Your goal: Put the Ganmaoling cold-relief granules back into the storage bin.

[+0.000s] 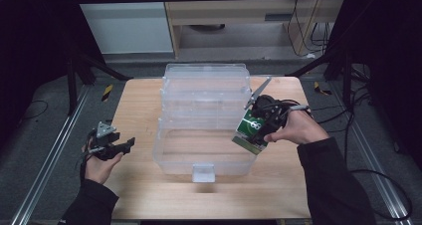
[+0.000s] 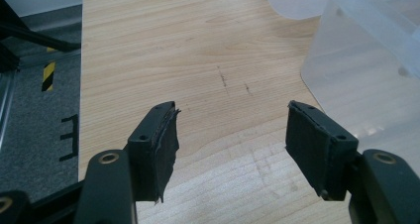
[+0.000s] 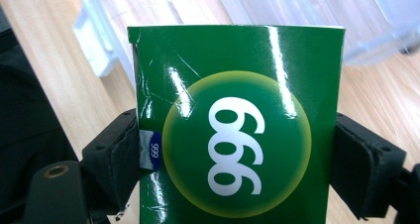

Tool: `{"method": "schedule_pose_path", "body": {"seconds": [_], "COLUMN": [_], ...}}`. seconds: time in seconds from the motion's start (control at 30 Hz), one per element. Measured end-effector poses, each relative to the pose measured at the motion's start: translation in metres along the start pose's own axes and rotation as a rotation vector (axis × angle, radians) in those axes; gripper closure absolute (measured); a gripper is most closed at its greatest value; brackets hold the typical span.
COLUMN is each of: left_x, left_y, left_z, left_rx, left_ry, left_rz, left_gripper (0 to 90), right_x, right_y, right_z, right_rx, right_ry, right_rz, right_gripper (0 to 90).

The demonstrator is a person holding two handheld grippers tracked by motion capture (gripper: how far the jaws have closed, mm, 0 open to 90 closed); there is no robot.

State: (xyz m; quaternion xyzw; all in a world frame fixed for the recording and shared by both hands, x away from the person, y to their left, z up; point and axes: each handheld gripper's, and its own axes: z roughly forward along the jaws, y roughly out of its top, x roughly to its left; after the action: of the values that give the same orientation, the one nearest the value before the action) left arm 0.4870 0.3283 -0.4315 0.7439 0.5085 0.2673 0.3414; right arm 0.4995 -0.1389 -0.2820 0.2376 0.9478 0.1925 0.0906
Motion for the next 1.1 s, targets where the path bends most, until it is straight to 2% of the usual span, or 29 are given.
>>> {"method": "schedule_pose_path", "body": {"seconds": [0.03,0.07,0.17,0.2,0.23,0.33,0.4,0.43,0.47,0.6,0.97,1.1], "left_x": [0.0,0.0,0.001,0.001,0.001,0.001,0.001,0.001,0.0,0.0,-0.001,0.0], "left_y": [0.0,0.0,0.0,0.0,0.0,0.0,0.0,0.0,0.0,0.0,0.0,0.0], "left_z": [0.0,0.0,0.0,0.0,0.0,0.0,0.0,0.0,0.0,0.0,0.001,0.001], "left_rx": [-0.002,-0.002,-0.001,-0.001,0.0,-0.001,-0.003,-0.003,-0.003,-0.002,-0.001,-0.002], "left_ry": [0.0,0.0,-0.002,-0.002,-0.001,-0.001,-0.004,-0.004,-0.005,-0.005,-0.009,-0.009], "left_rz": [0.0,0.0,-0.003,-0.003,-0.003,-0.002,-0.001,-0.001,-0.002,-0.002,0.003,0.003], "left_gripper": [36.0,36.0,36.0,36.0,36.0,36.0,35.9,35.9,35.9,35.9,35.9,35.9], "right_x": [0.0,0.0,0.0,0.0,0.001,0.001,0.002,0.002,0.003,0.005,0.006,0.008], "right_y": [0.006,0.006,0.015,0.015,0.019,0.021,0.026,0.026,0.029,0.032,0.034,0.033], "right_z": [0.002,0.002,0.009,0.009,0.013,0.014,0.017,0.017,0.02,0.026,0.035,0.038], "right_rx": [0.002,0.002,0.027,0.027,0.029,0.028,0.022,0.022,0.029,0.054,0.069,0.099], "right_ry": [0.006,0.006,0.029,0.029,0.046,0.057,0.077,0.077,0.087,0.097,0.123,0.132], "right_rz": [-0.025,-0.025,-0.091,-0.091,-0.12,-0.141,-0.19,-0.19,-0.222,-0.272,-0.339,-0.355], "right_gripper": [18.0,18.0,18.0,18.0,18.0,17.9,17.8,17.8,17.8,17.7,17.7,17.7]}}
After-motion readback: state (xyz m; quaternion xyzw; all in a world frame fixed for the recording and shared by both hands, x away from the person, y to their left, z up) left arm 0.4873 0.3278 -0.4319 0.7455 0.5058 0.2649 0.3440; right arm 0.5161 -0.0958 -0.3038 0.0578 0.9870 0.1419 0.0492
